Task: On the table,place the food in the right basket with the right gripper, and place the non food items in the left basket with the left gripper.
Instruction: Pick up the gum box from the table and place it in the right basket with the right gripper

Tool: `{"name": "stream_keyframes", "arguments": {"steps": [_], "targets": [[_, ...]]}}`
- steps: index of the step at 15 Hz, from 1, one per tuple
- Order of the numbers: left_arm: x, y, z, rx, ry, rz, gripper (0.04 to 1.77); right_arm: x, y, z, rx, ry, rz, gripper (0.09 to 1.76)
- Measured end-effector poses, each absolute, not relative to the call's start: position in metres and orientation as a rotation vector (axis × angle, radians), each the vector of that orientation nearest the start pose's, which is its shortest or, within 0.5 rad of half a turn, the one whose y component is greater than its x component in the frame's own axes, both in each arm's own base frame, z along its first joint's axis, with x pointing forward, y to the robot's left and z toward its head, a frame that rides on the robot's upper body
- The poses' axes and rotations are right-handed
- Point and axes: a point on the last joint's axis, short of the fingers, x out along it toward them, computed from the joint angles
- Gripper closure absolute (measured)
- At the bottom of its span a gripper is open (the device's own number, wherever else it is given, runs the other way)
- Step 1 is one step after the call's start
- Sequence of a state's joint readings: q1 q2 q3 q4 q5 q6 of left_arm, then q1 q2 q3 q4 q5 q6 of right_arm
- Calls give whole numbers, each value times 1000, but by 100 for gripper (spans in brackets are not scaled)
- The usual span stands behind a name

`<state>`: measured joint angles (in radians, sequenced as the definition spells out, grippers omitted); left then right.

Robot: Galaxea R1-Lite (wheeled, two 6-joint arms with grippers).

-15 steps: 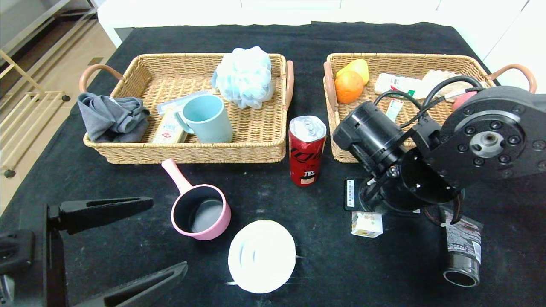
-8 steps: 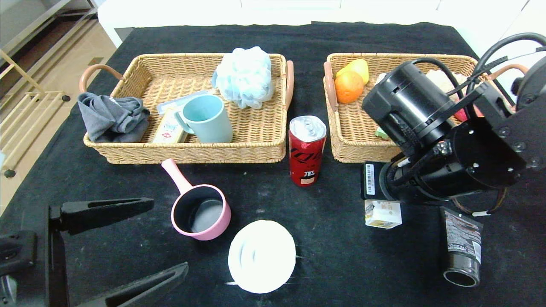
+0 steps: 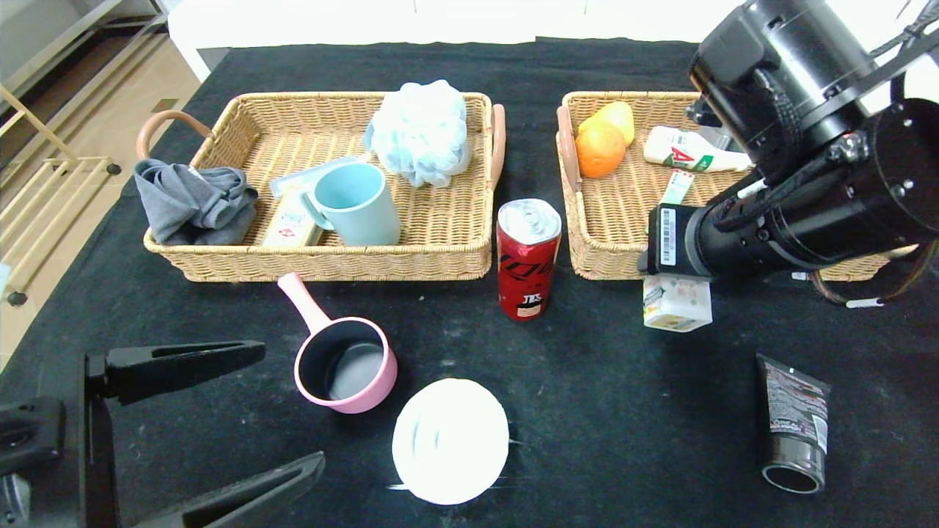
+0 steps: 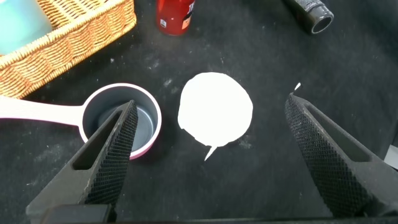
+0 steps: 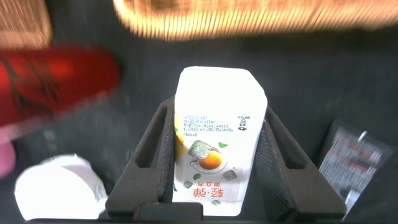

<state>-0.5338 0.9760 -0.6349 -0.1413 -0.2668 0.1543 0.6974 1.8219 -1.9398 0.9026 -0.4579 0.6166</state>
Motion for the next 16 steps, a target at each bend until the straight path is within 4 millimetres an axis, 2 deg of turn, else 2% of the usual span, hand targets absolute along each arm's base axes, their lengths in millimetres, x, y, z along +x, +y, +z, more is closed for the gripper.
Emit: {"name": "stream_keyframes", "arguments": {"steps": [4, 9, 16], "targets": [[103, -67, 240, 175, 148, -811, 9, 271, 183, 329, 160, 544, 28, 103], [103, -67, 240, 175, 148, -811, 9, 296, 177, 343, 265, 362, 22, 103], [103, -68, 240, 175, 147, -811, 9, 326, 173, 339, 286, 233, -65, 103]]}}
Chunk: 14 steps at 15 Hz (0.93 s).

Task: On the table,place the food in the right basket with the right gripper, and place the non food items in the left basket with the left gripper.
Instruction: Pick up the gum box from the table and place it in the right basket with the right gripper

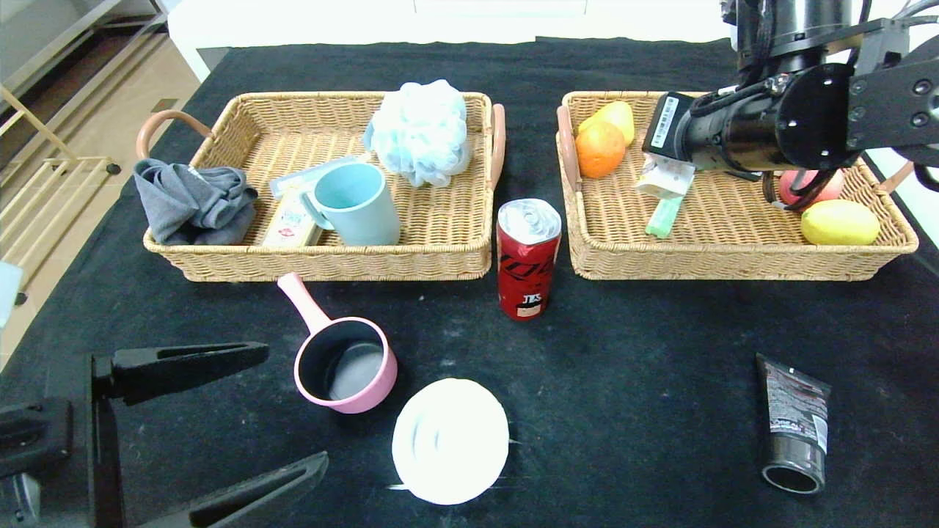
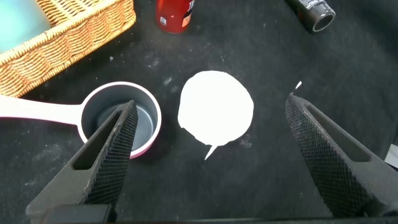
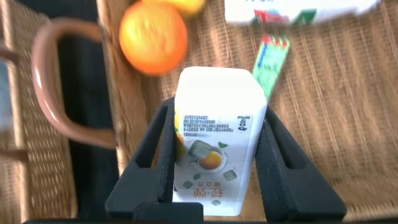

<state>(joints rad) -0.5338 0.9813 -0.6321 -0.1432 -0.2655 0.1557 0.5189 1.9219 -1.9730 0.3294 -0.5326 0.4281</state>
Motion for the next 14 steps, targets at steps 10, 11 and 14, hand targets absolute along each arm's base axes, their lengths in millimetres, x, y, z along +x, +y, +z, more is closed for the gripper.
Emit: {"name": "stream_keyframes", "arguments": {"steps": [10, 11, 14], "targets": [[103, -67, 240, 175, 145, -809, 9, 353, 178, 317, 233, 227, -99, 103], [103, -67, 240, 174, 146, -809, 9, 354, 177, 317, 234, 228, -97, 103], [103, -67, 240, 174, 144, -807, 9, 355, 175, 317, 236, 228, -100, 103]]}}
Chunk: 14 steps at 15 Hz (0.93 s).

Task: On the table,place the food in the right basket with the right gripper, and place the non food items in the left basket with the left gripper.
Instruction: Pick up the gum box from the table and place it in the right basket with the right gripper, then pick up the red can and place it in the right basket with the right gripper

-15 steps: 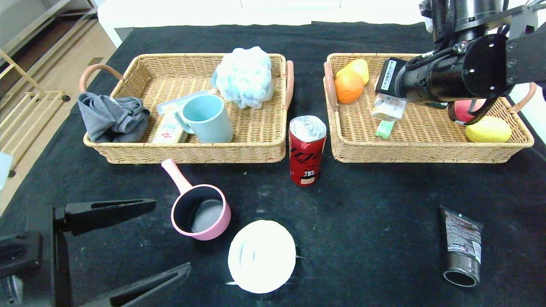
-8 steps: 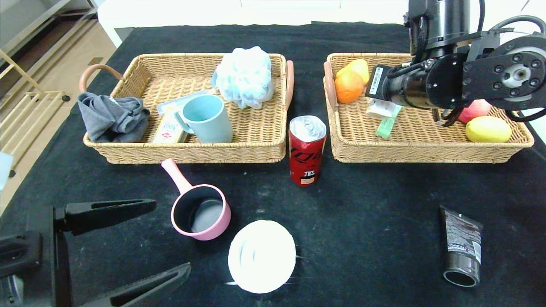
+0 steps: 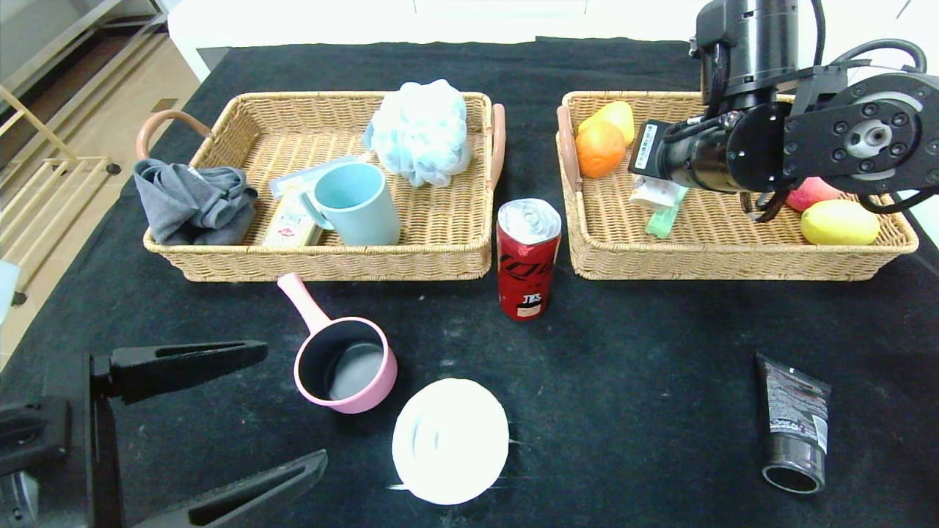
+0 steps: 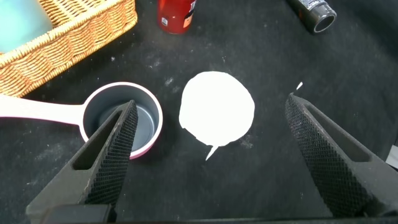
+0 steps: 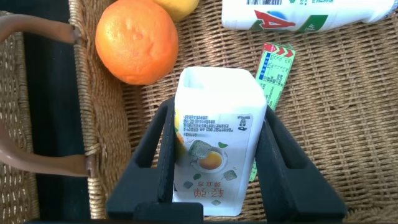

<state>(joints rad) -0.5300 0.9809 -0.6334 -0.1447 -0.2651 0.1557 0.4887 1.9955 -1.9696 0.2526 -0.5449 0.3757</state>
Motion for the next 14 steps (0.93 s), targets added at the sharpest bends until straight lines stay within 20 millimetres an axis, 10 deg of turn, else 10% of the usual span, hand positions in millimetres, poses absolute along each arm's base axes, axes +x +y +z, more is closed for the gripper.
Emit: {"name": "stream_keyframes", "arguments": {"steps": [14], "targets": [[104, -67, 241, 173, 145, -805, 9, 350, 174, 320, 233, 235, -85, 33]]}}
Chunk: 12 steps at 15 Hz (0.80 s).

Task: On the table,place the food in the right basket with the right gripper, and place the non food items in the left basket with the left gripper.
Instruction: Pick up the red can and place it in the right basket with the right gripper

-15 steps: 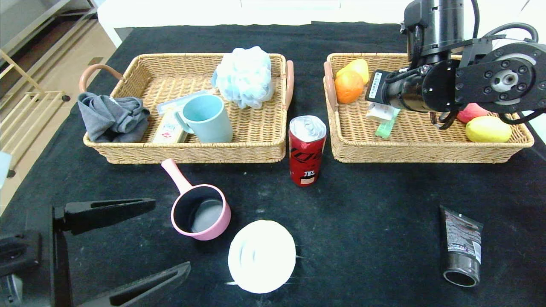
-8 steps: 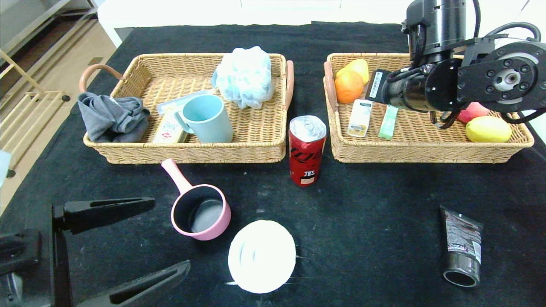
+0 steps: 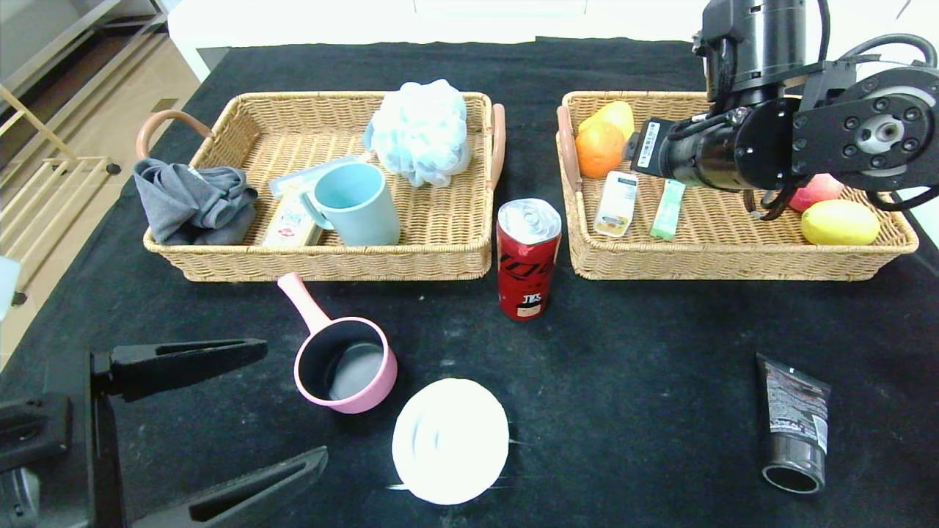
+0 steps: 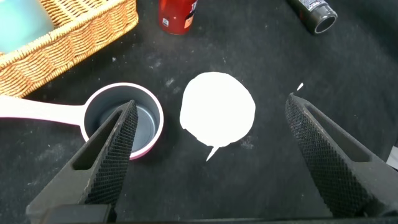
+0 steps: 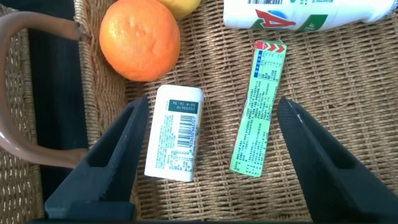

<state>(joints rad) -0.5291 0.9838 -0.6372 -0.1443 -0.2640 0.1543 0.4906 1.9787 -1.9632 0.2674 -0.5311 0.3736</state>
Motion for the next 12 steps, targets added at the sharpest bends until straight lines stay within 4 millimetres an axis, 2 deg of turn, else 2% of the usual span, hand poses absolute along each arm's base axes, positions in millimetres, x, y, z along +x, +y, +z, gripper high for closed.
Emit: {"name": "stream_keyframes", "arguments": {"steps": [4, 7, 12], "targets": [[105, -68, 240, 174, 152, -805, 9, 340, 173, 315, 184, 277, -101, 26], [106, -69, 239, 175, 159, -806, 9, 326, 173, 311, 163, 311, -85, 22], [107, -69, 239, 175, 161, -805, 9, 279, 172, 315, 147, 364, 71, 18]]}}
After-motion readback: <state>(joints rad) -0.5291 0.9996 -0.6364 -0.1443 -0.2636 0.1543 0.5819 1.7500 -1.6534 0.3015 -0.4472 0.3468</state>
